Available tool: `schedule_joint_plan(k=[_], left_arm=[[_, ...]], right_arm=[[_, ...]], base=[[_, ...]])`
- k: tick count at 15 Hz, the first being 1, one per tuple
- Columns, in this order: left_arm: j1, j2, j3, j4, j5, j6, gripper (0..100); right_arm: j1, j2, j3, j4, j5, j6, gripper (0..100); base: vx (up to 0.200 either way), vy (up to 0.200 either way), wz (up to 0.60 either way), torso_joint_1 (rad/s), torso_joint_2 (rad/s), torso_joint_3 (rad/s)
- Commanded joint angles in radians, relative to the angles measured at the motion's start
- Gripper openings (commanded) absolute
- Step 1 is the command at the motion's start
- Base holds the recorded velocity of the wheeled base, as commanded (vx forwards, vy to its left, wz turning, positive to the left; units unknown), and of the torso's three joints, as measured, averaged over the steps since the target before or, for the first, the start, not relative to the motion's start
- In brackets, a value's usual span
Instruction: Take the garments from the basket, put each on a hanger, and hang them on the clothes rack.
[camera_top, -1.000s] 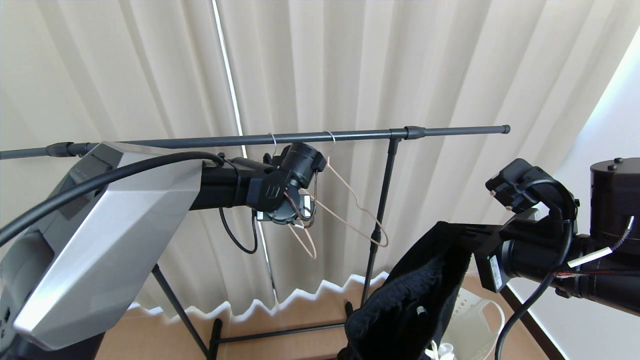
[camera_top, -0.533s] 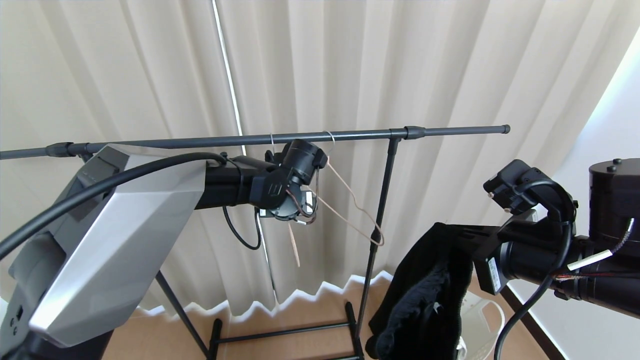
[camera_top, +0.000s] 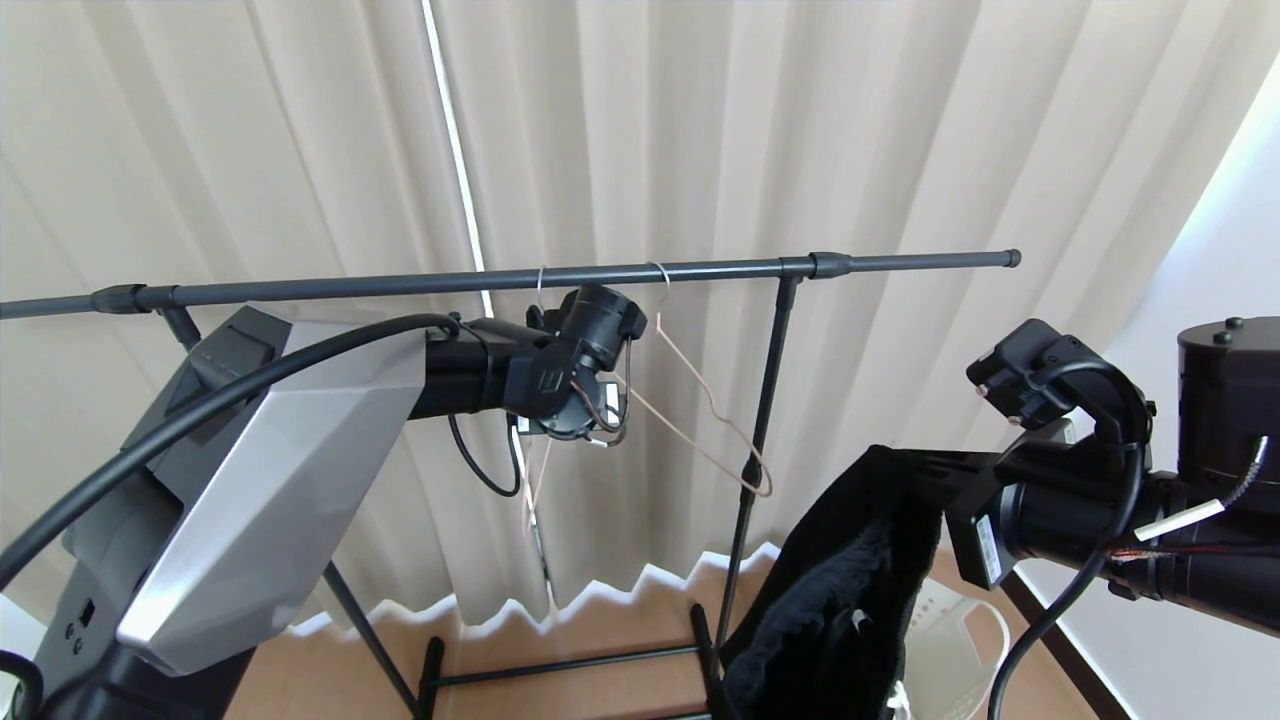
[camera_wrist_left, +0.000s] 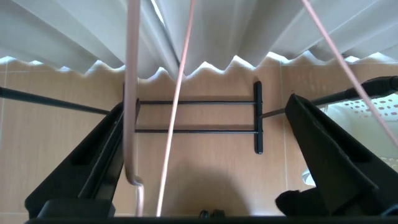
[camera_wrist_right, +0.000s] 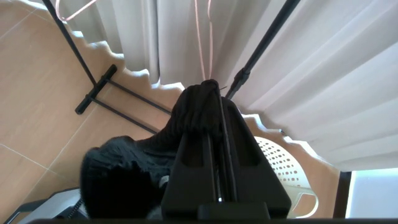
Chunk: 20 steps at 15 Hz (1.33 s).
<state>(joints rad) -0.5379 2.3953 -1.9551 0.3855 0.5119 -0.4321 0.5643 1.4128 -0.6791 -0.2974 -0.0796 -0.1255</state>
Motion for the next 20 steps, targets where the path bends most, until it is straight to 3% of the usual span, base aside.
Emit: schedule_joint_plan(k=[1, 20], left_arm=[[0.003, 0.002, 0.001, -0.001, 0.000, -0.002, 100], [0.018, -0.027, 0.068, -0.001, -0.003, -0.028, 100]], right_arm=[[0.000, 0.003, 0.003, 0.000, 0.000, 0.000, 0], [0.000, 0.006, 0.004, 0.000, 0.000, 0.000, 0]], base=[[0.000, 0.000, 0.00, 0.000, 0.00, 0.000], [0.000, 0.000, 0.00, 0.000, 0.00, 0.000]])
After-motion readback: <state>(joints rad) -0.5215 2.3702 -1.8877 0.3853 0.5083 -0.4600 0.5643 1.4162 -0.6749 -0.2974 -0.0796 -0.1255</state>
